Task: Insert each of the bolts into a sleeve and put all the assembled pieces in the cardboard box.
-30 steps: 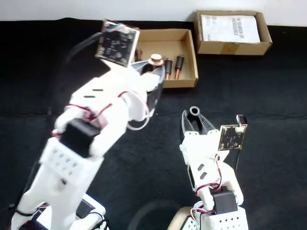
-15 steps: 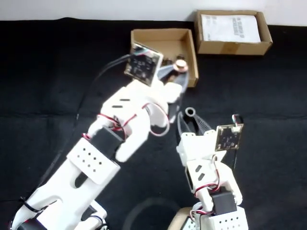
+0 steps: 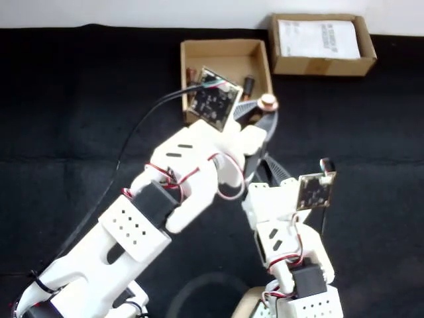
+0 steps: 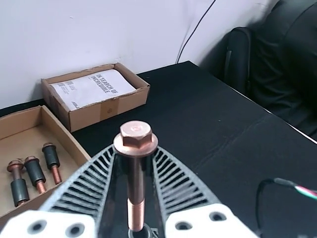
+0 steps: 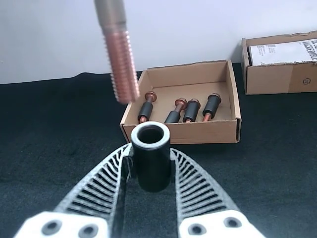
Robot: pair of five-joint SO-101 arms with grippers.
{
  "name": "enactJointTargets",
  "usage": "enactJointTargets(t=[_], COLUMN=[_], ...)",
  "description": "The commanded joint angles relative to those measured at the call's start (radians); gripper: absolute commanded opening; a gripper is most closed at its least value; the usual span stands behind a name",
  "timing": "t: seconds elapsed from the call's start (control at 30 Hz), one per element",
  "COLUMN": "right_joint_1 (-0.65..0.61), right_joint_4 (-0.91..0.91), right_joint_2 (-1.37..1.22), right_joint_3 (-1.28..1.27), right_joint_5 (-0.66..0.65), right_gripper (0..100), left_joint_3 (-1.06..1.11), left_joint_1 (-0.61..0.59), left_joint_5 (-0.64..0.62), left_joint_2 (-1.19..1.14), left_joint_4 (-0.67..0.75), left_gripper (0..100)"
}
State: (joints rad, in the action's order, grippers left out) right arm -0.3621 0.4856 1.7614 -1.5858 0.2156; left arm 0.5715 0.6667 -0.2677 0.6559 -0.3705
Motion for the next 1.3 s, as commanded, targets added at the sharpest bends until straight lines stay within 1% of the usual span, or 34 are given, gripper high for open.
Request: enactJointTargets(t=[0.0, 0.27, 0.6, 0.8, 1.0, 1.27], right_joint_1=[-0.007, -0.007, -0.007, -0.007, -0.007, -0.007], right_joint_4=[-0.024, -0.024, -0.024, -0.024, -0.022, -0.022], right_joint_2=[-0.01, -0.01, -0.01, -0.01, -0.01, -0.01], right_joint_3=[0.002, 0.002, 0.004, 0.004, 0.004, 0.004], right_joint_5=[0.008, 0.003, 0.003, 0.003, 0.003, 0.003], right_gripper=[0.7, 0.7, 0.7, 0.7, 0.7, 0.7], left_joint_3=[-0.008, -0.004, 0.067, 0.053, -0.012, 0.001], left_joint_1=[0.013, 0.044, 0.039, 0.038, 0.041, 0.038], left_joint_5=[-0.009, -0.011, -0.009, -0.003, -0.002, 0.0], left_joint_2=[0.025, 0.025, 0.025, 0.025, 0.025, 0.024], left_joint_4=[0.025, 0.02, 0.023, 0.04, 0.057, 0.054], left_gripper=[1, 1, 1, 1, 1, 1])
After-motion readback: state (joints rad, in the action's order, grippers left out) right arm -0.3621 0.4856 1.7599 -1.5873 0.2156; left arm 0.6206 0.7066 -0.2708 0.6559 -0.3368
